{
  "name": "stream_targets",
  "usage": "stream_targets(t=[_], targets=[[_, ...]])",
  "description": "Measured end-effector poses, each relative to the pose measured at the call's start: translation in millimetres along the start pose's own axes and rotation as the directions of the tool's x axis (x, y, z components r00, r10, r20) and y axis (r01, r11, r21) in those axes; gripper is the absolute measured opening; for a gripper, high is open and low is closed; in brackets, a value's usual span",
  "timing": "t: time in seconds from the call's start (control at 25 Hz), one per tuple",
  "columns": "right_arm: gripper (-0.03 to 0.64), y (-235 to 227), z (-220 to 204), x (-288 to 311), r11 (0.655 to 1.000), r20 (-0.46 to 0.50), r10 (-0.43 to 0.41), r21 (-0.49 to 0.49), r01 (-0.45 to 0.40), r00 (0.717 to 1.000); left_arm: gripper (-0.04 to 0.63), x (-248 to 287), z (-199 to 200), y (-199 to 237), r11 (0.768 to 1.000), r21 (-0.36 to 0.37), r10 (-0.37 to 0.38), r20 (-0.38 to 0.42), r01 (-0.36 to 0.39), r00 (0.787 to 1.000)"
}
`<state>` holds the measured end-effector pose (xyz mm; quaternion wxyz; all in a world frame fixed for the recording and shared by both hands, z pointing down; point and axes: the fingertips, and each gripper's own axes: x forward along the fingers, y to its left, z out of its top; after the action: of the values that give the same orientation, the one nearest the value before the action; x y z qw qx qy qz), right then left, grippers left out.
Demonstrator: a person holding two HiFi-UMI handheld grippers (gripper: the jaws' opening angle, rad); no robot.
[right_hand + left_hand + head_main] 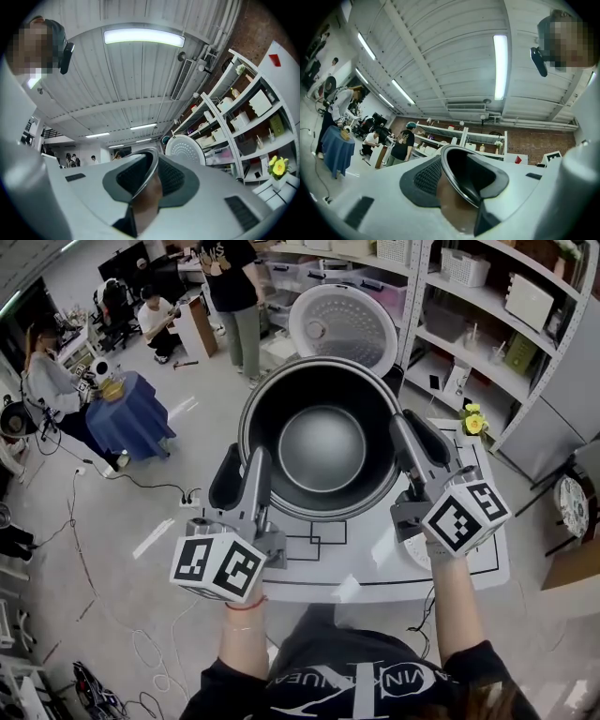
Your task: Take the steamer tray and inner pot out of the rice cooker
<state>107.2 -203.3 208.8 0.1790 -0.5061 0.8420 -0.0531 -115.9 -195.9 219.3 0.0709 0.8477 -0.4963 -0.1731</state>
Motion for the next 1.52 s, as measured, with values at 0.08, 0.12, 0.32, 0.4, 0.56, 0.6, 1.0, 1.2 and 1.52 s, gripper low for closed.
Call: stream_targets(t=[0.08,0.12,0.32,0.4,0.56,0.6,1.0,1.2,1.52], targets=[[0.071,3,-2,-11,1.0,-0.004,-0.003,0.002,0.003,1.0,0.163,-9,-4,-4,1.0,-0.012,0.007,-0.006,-0.007,1.0],[0.071,5,-4,-16,1.0,-0.006,-0.005,0.004,0.005,1.0,0.163,-13,-6,-6,1.0,-0.016,0.01,-0.009,-0.01,1.0],[0.072,16,-17,-42,1.0,-0.037,-0.004,0.014,0.005,0.999,0.163,-38,-19,-12,0.999,-0.025,0.025,-0.035,-0.025,0.999],[0.077,19,-23,-52,1.0,-0.051,-0.004,0.022,0.005,0.999,0.163,-47,-25,-13,0.999,-0.029,0.033,-0.054,-0.034,0.998],[0.077,25,-34,-67,0.999,-0.073,-0.008,0.04,0.011,0.997,0.163,-64,-38,-14,0.998,-0.044,0.046,-0.093,-0.05,0.995],[0.077,26,-38,-71,0.999,-0.08,-0.012,0.045,0.015,0.997,0.163,-68,-41,-14,0.997,-0.052,0.048,-0.099,-0.053,0.994],[0.078,29,-89,-101,0.994,-0.161,-0.037,0.092,0.052,0.986,0.163,-99,-78,-3,0.991,-0.096,0.073,-0.162,-0.09,0.984],[0.078,30,-114,-112,0.992,-0.195,-0.04,0.111,0.062,0.98,0.163,-113,-101,5,0.987,-0.112,0.093,-0.199,-0.117,0.976],[0.078,27,-158,-124,0.985,-0.266,-0.059,0.14,0.099,0.962,0.161,-128,-137,23,0.98,-0.126,0.112,-0.279,-0.152,0.954]])
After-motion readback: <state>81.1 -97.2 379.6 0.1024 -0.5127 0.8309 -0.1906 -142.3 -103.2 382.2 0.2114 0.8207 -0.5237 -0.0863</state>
